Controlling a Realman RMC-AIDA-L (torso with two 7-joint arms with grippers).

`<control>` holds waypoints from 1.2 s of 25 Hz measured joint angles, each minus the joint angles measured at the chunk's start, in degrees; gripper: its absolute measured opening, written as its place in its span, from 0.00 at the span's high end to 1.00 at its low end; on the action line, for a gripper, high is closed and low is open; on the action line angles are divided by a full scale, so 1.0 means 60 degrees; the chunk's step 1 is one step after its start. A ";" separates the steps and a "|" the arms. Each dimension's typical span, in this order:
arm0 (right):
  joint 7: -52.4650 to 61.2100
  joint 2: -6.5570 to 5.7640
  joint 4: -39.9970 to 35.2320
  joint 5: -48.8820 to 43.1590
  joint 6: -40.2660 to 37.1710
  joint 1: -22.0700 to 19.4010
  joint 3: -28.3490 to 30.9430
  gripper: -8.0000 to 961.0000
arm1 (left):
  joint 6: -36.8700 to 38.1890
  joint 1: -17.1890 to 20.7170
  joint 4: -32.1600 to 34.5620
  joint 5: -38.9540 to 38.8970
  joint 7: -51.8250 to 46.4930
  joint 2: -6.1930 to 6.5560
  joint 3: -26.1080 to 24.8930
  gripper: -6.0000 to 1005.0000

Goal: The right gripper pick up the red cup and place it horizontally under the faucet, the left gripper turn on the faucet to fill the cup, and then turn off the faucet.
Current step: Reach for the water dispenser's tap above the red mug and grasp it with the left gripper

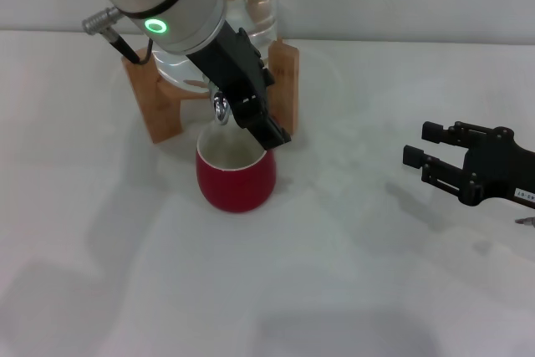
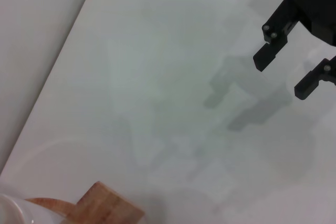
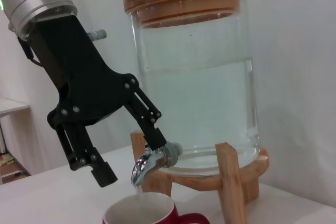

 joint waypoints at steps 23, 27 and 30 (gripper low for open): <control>-0.0013 -0.0011 -0.0007 0.0000 0.0023 -0.0029 0.0014 0.51 | 0.0009 0.0045 0.0250 0.0036 -0.0090 0.0000 0.0140 0.16; -0.0010 -0.0015 -0.0011 0.0000 0.0032 -0.0029 0.0016 0.51 | 0.0074 0.0116 0.0516 0.0038 -0.0138 0.0000 0.0229 0.16; 0.0011 -0.0015 -0.0013 0.0000 0.0042 -0.0029 0.0016 0.51 | 0.0120 0.0136 0.0768 0.0044 -0.0222 0.0000 0.0283 0.16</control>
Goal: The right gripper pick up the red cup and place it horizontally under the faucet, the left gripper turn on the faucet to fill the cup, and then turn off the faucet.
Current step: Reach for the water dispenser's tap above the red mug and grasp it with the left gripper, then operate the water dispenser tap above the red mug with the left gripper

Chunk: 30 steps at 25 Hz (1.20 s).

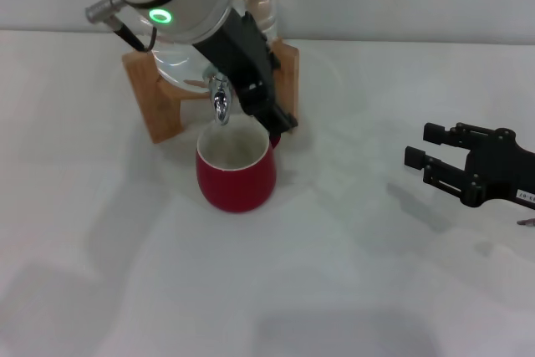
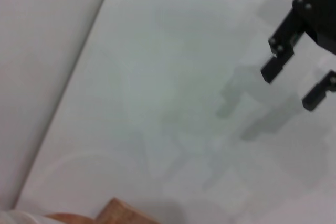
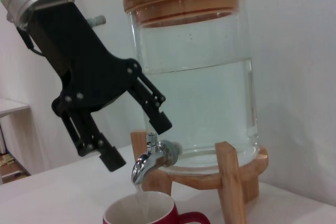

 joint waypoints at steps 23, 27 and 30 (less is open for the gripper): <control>0.0038 0.0016 0.0013 -0.0012 0.0251 -0.0071 0.0234 0.51 | -0.0874 0.2056 0.3236 0.0097 -0.0640 0.0001 0.0751 0.16; 0.0038 0.0016 0.0015 -0.0016 0.0251 -0.0051 0.0234 0.51 | -0.0882 0.2182 0.3242 0.0142 -0.0711 0.0000 0.0966 0.16; 0.0037 0.0026 0.0015 -0.0016 0.0248 -0.0044 0.0234 0.51 | -0.0842 0.2220 0.3153 0.0307 -0.0717 0.0000 0.1032 0.16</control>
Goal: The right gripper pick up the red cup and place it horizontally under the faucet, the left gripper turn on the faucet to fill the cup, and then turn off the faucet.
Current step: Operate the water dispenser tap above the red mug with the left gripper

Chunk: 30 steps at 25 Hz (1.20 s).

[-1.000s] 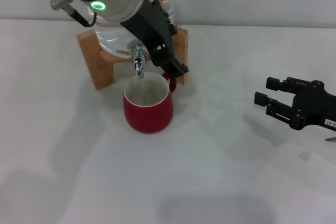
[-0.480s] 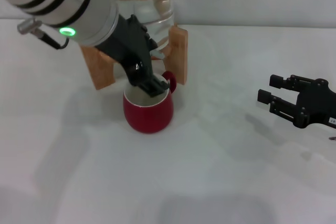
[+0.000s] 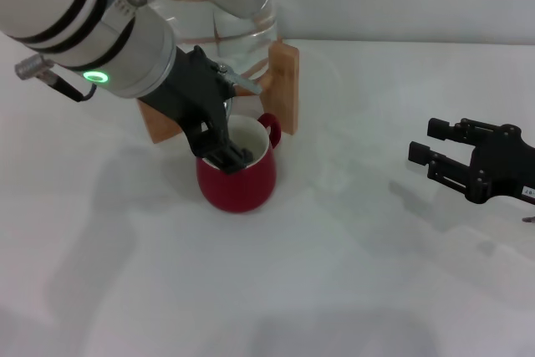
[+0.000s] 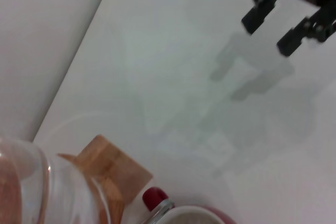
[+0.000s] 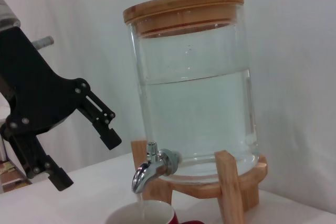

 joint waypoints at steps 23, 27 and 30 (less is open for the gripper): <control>-0.0002 -0.0011 -0.0016 0.0001 -0.0026 -0.0037 0.0000 0.51 | 0.0578 -0.0325 -0.0785 0.0398 0.0024 0.0000 0.0399 0.16; 0.0002 -0.0012 -0.0016 0.0001 -0.0023 -0.0044 0.0023 0.51 | 0.0732 -0.0467 -0.1090 0.0404 -0.0003 0.0000 0.0561 0.16; 0.0013 -0.0005 -0.0016 0.0001 -0.0007 -0.0060 0.0071 0.51 | 0.0778 -0.0499 -0.1143 0.0413 -0.0009 0.0000 0.0612 0.16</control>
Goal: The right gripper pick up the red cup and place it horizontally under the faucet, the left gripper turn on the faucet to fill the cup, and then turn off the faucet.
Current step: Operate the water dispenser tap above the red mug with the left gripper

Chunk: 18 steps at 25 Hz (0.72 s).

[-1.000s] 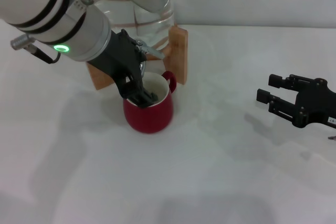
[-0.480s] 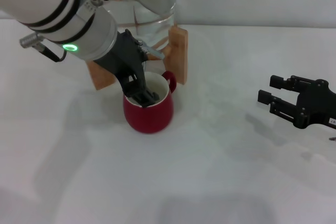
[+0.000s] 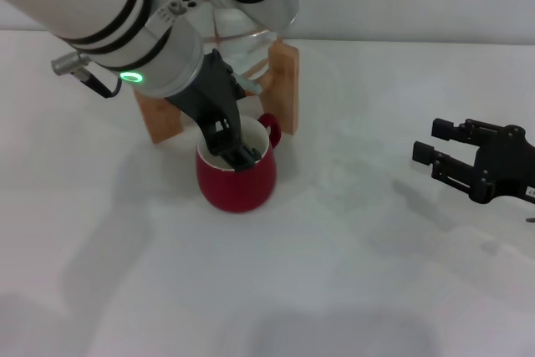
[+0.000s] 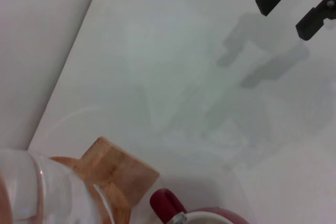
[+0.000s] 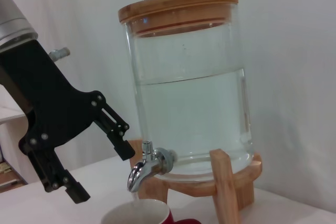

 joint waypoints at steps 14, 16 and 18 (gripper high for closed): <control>0.0014 0.0023 0.0014 0.0000 0.0040 -0.0046 0.0032 0.51 | 0.0190 -0.0131 -0.0104 0.0017 -0.0002 -0.0001 0.0165 0.16; 0.0015 0.0023 0.0015 0.0000 0.0040 -0.0046 0.0032 0.51 | 0.0194 -0.0182 -0.0184 0.0020 0.0001 -0.0007 0.0173 0.16; 0.0015 0.0023 0.0015 0.0000 0.0040 -0.0045 0.0032 0.51 | 0.0200 -0.0213 -0.0250 0.0021 0.0002 -0.0013 0.0200 0.16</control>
